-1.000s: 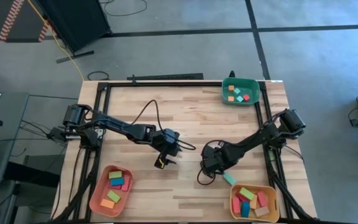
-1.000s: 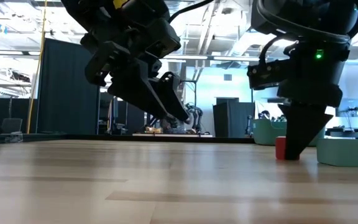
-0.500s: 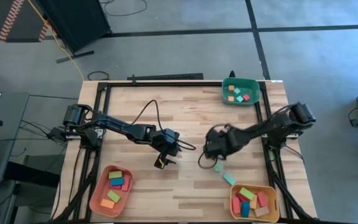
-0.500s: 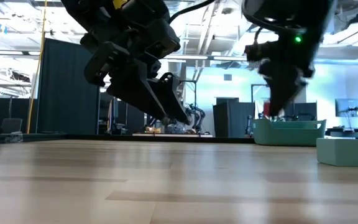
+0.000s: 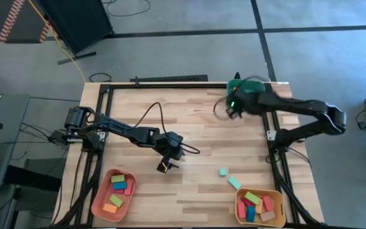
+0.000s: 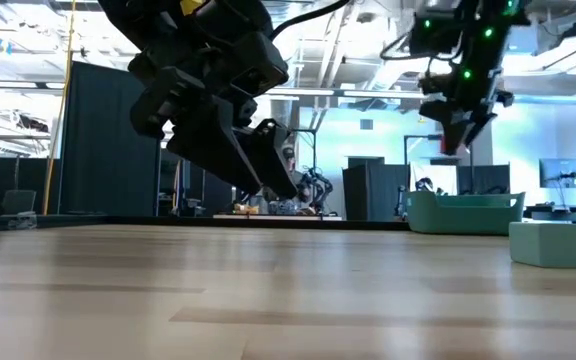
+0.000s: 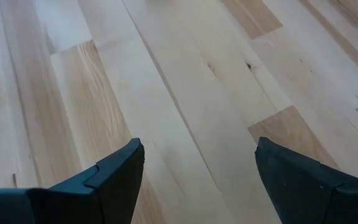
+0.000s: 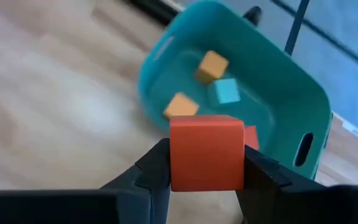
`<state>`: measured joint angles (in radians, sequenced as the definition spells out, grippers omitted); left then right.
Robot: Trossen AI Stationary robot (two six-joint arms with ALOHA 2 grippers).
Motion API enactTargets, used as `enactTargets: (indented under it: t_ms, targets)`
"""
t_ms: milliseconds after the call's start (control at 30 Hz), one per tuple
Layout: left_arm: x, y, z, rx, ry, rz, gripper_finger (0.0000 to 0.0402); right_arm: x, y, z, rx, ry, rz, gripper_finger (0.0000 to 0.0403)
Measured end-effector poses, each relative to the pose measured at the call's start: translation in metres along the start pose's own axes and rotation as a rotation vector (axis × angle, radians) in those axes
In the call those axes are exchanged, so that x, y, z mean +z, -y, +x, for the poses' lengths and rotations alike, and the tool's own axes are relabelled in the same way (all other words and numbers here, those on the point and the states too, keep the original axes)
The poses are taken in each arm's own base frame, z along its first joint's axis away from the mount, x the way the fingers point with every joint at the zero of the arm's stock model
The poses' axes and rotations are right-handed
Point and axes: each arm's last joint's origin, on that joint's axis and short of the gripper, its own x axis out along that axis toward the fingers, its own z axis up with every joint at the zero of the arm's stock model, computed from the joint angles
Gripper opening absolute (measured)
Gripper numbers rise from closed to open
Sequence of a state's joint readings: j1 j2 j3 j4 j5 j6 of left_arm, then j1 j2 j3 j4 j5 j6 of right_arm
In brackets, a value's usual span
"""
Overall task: Sort blocks by size
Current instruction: Put the small orange square block into the blue bin, then put the small blue square block into the blue bin
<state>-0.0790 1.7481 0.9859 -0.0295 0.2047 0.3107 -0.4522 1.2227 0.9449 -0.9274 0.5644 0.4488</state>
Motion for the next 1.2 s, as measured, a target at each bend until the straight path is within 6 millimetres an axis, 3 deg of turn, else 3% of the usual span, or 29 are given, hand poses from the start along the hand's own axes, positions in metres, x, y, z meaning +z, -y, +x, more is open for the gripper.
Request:
enactTargets:
  t_ms: [233, 400, 833, 1000, 1200]
  targets:
    - [0.000, 0.000, 0.000, -0.001, -0.005, 0.006, 0.0292, 0.018, 0.056, 0.046, 0.082, -0.034, 0.189, 0.0168]
    - [-0.001, 0.000, 0.000, -0.003, -0.012, 0.008, 0.0292, 0.022, 0.075, 0.074, 0.092, -0.095, 0.243, 0.0168]
    - [-0.002, 0.001, 0.000, -0.003, -0.022, 0.007, 0.0292, 0.016, 0.072, 0.115, 0.083, -0.254, 0.204, 0.0197]
    - [-0.005, 0.001, 0.000, -0.008, -0.036, 0.002, 0.0292, 0.016, 0.071, 0.116, 0.082, -0.259, 0.202, 0.0217]
    - [-0.006, 0.002, 0.001, -0.009, -0.040, -0.006, 0.0292, 0.018, 0.072, 0.101, 0.090, -0.211, 0.209, 0.0234]
